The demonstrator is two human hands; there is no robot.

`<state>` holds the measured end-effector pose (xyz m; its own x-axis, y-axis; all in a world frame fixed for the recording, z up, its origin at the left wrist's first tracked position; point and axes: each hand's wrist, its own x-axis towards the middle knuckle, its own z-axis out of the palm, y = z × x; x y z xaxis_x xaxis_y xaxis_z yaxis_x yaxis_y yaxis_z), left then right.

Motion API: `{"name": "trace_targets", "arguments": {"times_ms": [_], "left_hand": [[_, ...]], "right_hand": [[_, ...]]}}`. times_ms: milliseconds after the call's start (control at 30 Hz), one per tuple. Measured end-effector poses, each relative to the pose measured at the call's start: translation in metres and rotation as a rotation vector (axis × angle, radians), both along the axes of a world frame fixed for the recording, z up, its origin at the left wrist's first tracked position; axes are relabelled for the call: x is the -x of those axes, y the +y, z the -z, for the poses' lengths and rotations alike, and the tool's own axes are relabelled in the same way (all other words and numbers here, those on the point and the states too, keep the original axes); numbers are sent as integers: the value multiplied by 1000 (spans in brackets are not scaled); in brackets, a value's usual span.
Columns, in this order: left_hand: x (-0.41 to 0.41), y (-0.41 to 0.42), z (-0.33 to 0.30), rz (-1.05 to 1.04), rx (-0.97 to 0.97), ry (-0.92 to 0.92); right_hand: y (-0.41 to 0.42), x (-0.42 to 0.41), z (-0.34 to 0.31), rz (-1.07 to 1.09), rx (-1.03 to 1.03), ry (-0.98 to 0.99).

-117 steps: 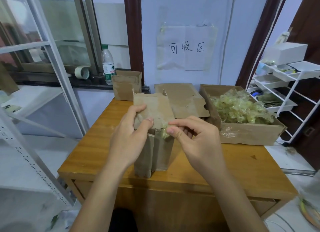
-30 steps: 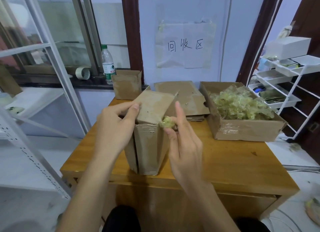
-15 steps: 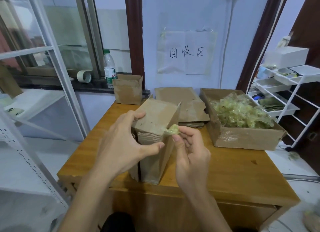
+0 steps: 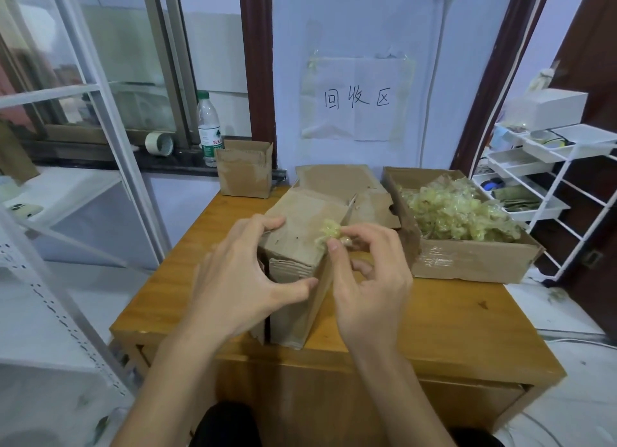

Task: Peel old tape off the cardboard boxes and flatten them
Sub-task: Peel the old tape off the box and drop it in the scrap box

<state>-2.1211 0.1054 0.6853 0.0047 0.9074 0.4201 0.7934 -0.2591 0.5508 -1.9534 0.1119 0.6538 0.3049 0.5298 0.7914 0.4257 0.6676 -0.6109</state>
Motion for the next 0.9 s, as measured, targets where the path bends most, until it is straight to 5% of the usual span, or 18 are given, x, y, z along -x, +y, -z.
{"name": "trace_targets", "arguments": {"times_ms": [400, 567, 767, 900], "left_hand": [[6, 1, 4, -23, -32, -17], [6, 1, 5, -27, -27, -20], [5, 2, 5, -23, -27, -12], [4, 3, 7, -30, -32, 6]], "right_hand": [[-5, 4, 14, -4, -187, -146], [-1, -5, -9, -308, 212, 199], [2, -14, -7, -227, 205, -248], [0, -8, -5, -71, 120, -325]]}}
